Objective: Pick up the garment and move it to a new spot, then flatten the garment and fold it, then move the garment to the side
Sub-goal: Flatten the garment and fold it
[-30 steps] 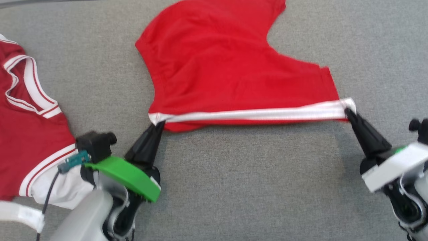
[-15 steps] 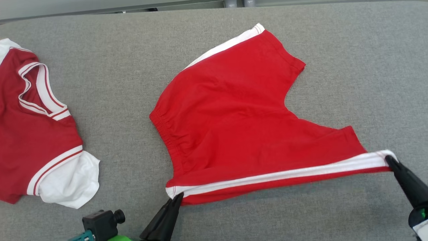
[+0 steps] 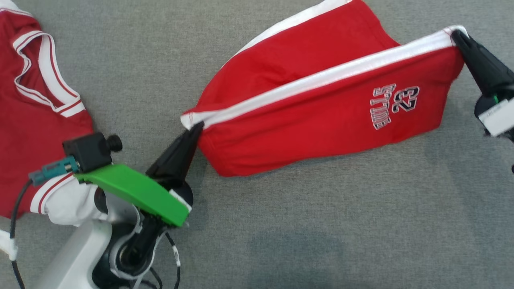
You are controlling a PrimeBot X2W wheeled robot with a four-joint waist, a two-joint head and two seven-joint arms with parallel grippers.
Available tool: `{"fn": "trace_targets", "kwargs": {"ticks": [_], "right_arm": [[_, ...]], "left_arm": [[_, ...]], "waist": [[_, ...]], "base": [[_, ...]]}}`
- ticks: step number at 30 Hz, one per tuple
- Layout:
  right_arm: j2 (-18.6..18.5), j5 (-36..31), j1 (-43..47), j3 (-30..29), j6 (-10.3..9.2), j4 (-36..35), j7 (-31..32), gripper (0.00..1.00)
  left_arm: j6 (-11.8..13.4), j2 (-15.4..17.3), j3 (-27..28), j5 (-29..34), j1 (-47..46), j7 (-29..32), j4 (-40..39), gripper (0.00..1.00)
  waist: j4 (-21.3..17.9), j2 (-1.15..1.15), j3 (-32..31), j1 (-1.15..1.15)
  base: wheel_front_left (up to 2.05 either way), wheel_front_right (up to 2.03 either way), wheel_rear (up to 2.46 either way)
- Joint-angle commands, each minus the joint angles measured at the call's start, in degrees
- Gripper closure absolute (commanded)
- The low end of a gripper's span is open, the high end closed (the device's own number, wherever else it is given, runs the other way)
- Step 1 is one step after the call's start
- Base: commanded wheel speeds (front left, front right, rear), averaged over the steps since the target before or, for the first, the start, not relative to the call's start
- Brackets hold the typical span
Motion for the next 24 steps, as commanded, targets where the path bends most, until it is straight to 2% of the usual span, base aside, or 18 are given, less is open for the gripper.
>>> {"fn": "trace_targets", "kwargs": {"ticks": [1,6,11,16,24], "right_arm": [[0.5,-1.6,-3.4,0.4,-0.01,2.0,1.0,1.0],[4.3,-5.6,-14.9,3.5,0.0,10.5,4.3,1.0],[5.8,-8.9,-21.6,5.2,0.0,16.3,5.6,1.0],[6.2,-11.5,-26.8,6.6,0.0,21.4,6.8,1.0],[6.7,-14.9,-31.6,7.5,0.0,28.4,6.8,1.0]], "left_arm": [[0.4,-0.6,0.7,-0.2,-2.7,0.0,1.4,1.0],[0.5,-3.4,0.3,-1.0,-10.2,2.7,7.5,1.0],[0.6,-5.5,-0.2,-1.0,-14.9,3.7,12.0,1.0],[0.4,-7.6,-1.7,0.2,-18.5,4.3,16.2,1.0],[-1.1,-8.7,-3.7,1.9,-21.6,4.9,19.8,1.0]], "waist": [[3.3,0.69,3.4,0.0],[5.1,0.69,5.1,0.0],[5.9,0.69,6.1,0.0],[6.7,0.69,6.8,0.0],[6.9,0.69,7.1,0.0]], "base": [[0.0,0.0,0.0],[0.0,0.0,0.0],[0.0,0.0,0.0],[0.0,0.0,0.0],[0.0,0.0,0.0]]}}
